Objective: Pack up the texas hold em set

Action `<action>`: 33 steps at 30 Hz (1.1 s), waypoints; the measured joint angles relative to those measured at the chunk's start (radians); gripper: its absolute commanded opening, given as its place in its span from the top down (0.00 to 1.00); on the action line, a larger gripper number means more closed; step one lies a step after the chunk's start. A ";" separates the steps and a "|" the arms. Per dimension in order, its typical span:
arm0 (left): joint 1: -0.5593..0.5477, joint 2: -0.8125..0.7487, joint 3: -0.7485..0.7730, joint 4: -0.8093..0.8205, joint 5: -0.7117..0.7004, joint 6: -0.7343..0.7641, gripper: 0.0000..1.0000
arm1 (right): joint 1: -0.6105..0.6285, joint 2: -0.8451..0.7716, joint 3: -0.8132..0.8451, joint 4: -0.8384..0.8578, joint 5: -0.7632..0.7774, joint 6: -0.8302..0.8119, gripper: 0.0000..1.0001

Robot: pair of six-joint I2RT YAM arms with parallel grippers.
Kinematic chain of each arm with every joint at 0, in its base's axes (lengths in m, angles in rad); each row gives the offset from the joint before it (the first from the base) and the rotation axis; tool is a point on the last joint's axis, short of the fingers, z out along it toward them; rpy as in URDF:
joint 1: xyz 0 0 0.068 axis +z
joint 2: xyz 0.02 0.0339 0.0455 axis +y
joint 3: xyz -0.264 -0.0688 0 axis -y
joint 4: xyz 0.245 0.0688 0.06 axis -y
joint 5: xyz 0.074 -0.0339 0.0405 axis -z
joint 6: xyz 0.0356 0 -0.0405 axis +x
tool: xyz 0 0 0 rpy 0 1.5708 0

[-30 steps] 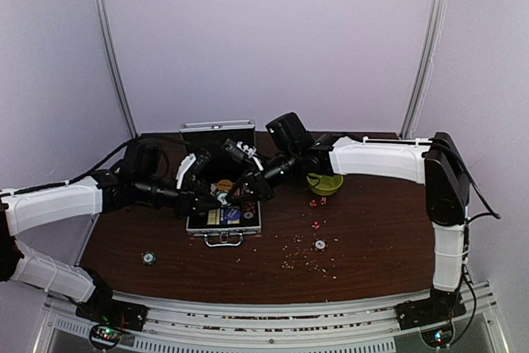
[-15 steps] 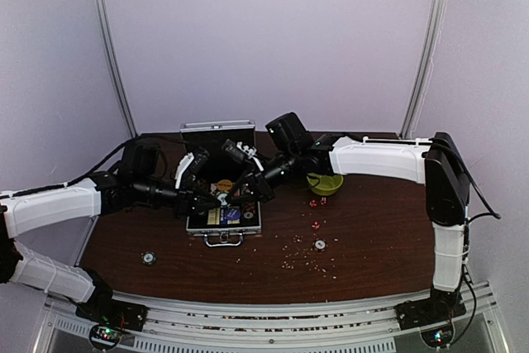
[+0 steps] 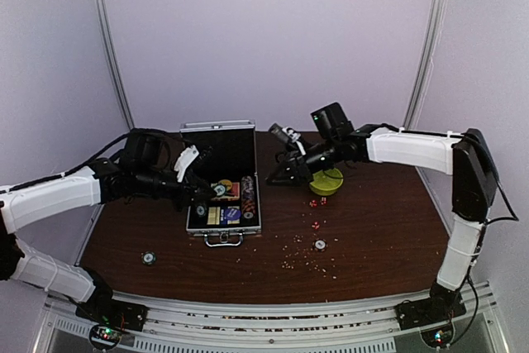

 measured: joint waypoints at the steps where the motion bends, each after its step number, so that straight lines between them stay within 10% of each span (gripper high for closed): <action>1: 0.000 0.008 0.000 -0.019 -0.039 0.018 1.00 | -0.049 -0.040 -0.040 -0.001 0.008 -0.013 0.57; 14: -0.005 0.191 0.069 -0.215 -0.491 0.203 1.00 | -0.284 -0.358 -0.471 0.018 0.130 -0.177 0.55; 33: -0.011 0.451 0.196 -0.297 -0.602 0.277 1.00 | -0.288 -0.358 -0.475 0.026 0.140 -0.260 0.55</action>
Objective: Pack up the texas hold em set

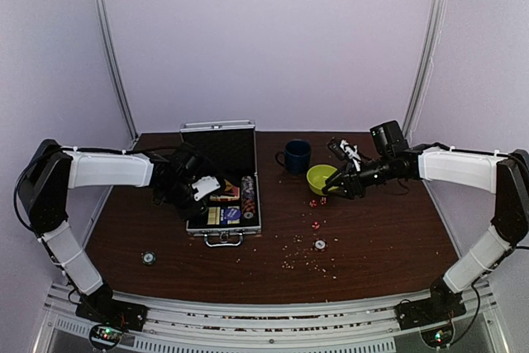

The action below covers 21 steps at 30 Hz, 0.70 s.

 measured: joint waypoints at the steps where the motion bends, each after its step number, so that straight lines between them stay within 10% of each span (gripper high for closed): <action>1: 0.000 0.005 0.002 -0.003 -0.005 0.000 1.00 | 0.000 0.000 0.000 0.000 0.000 -0.003 0.55; 21: 0.000 0.068 0.103 -0.034 -0.118 -0.045 0.78 | 0.000 0.000 0.000 -0.003 0.002 -0.013 0.55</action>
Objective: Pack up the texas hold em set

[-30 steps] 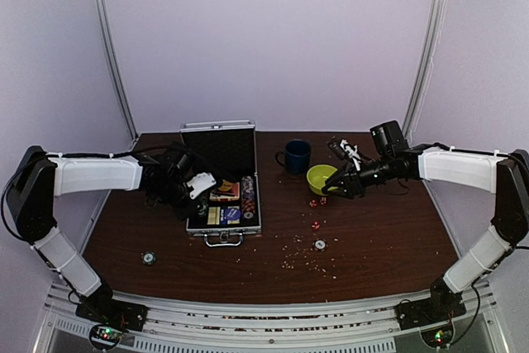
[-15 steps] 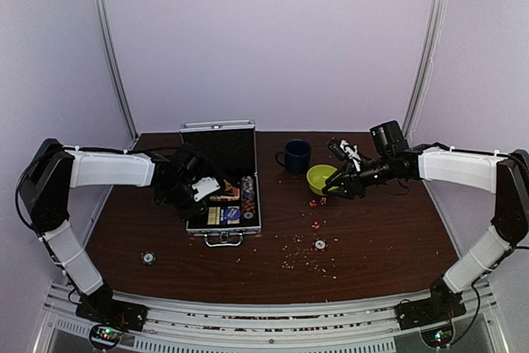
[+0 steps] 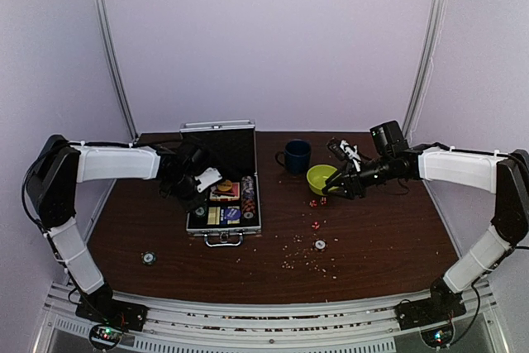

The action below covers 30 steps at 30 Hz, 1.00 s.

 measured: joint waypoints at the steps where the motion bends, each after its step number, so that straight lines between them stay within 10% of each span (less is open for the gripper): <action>1: 0.000 0.000 0.006 -0.003 -0.002 -0.006 0.77 | 0.000 0.000 0.000 0.000 0.000 0.000 0.55; 11: 0.000 -0.062 0.013 -0.103 -0.050 -0.185 0.42 | 0.000 0.000 0.000 -0.002 0.000 0.000 0.54; 30: 0.140 -0.310 -0.362 -0.325 0.112 -0.777 0.20 | 0.000 -0.001 0.000 -0.023 -0.002 -0.027 0.51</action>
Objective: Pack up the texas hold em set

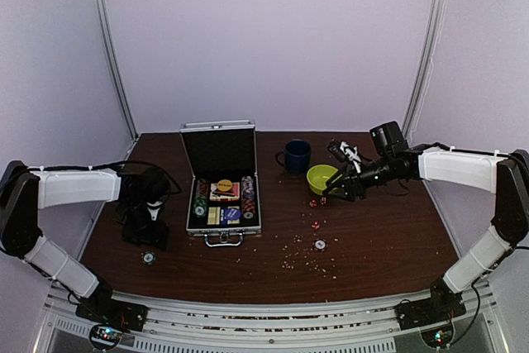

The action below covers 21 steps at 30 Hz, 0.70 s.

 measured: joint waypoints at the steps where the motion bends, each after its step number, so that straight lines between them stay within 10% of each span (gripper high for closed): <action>1: 0.019 -0.002 -0.013 0.000 0.008 -0.009 0.20 | 0.000 -0.002 0.000 -0.001 0.000 0.000 0.51; 21: 0.053 0.035 -0.052 -0.004 0.104 -0.061 0.51 | 0.000 -0.017 0.000 -0.003 0.000 -0.016 0.51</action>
